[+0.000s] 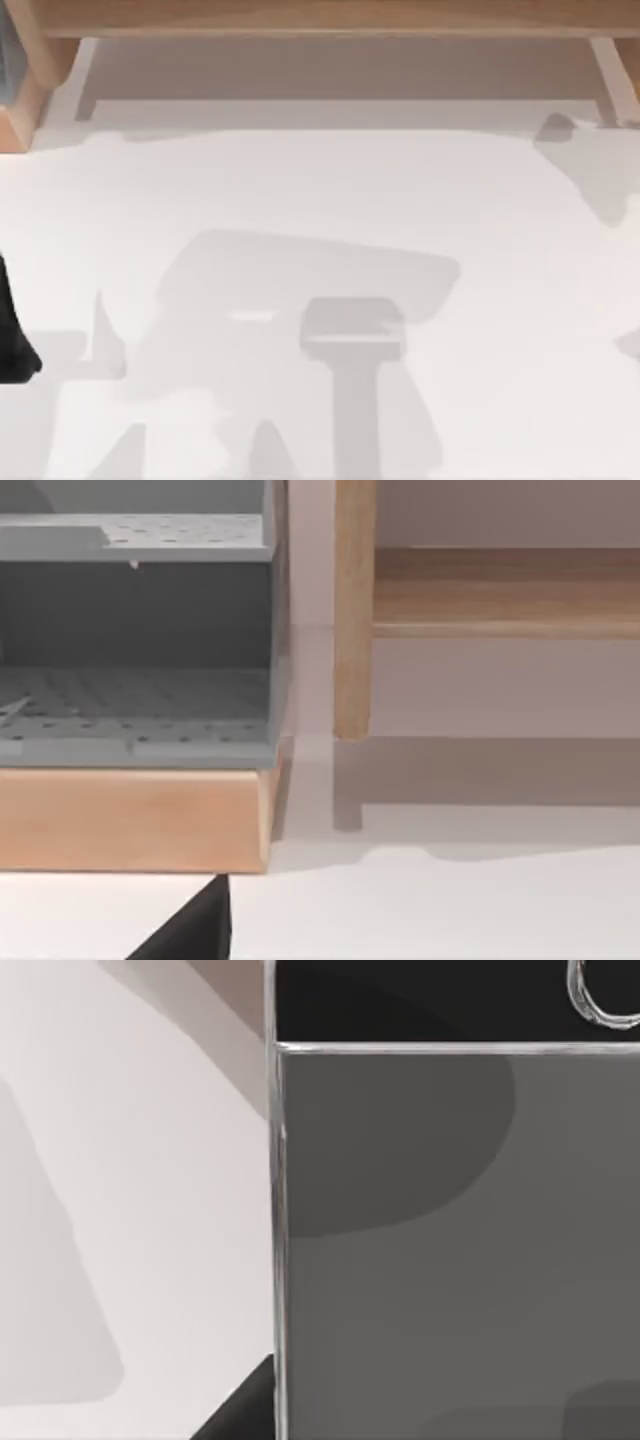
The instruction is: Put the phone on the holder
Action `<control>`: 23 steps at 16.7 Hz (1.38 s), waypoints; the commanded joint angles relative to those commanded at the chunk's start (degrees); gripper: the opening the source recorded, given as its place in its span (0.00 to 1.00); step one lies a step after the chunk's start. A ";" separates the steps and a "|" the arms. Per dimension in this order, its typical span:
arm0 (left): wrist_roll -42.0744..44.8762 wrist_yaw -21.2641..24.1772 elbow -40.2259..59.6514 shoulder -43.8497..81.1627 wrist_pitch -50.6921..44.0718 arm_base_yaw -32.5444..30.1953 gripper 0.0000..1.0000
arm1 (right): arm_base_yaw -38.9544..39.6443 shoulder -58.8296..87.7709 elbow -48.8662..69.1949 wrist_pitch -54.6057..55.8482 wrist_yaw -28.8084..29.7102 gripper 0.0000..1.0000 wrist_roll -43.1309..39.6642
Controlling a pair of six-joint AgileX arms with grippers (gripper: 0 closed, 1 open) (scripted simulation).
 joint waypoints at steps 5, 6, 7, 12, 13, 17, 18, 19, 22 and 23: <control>0.00 0.00 0.00 0.00 0.00 0.00 1.00 | -12.88 -5.86 -5.26 0.84 -7.16 0.00 -9.41; 0.00 0.00 0.00 0.00 0.00 0.00 1.00 | -15.93 -7.12 -6.85 1.29 -7.24 0.00 -10.87; 0.00 0.00 0.00 0.00 0.00 0.00 1.00 | -19.05 -8.32 -8.88 1.74 -7.28 0.00 -12.35; 0.00 0.00 0.00 0.00 0.00 0.00 1.00 | -32.90 -11.78 -21.50 2.60 -8.25 0.00 -17.29; 0.00 0.00 0.00 0.00 0.00 0.00 1.00 | -35.10 -11.86 -24.12 2.35 -8.70 0.00 -17.75; 0.00 0.00 0.00 0.00 0.00 0.00 1.00 | -40.62 -10.71 -31.85 0.39 -11.14 0.00 -18.12; 0.00 0.00 0.00 0.00 0.00 0.00 1.00 | -41.08 -10.46 -32.56 0.05 -11.53 0.00 -18.06; 0.00 0.00 0.00 0.00 0.00 0.00 1.00 | -41.25 -10.35 -32.84 -0.08 -11.69 0.00 -18.04; 0.00 0.00 0.00 0.00 0.00 0.00 1.00 | -41.25 -10.35 -32.84 -0.08 -11.69 0.00 -18.04; 0.00 0.00 0.00 0.00 0.00 0.00 1.00 | -41.25 -10.35 -32.84 -0.08 -11.69 0.00 -18.04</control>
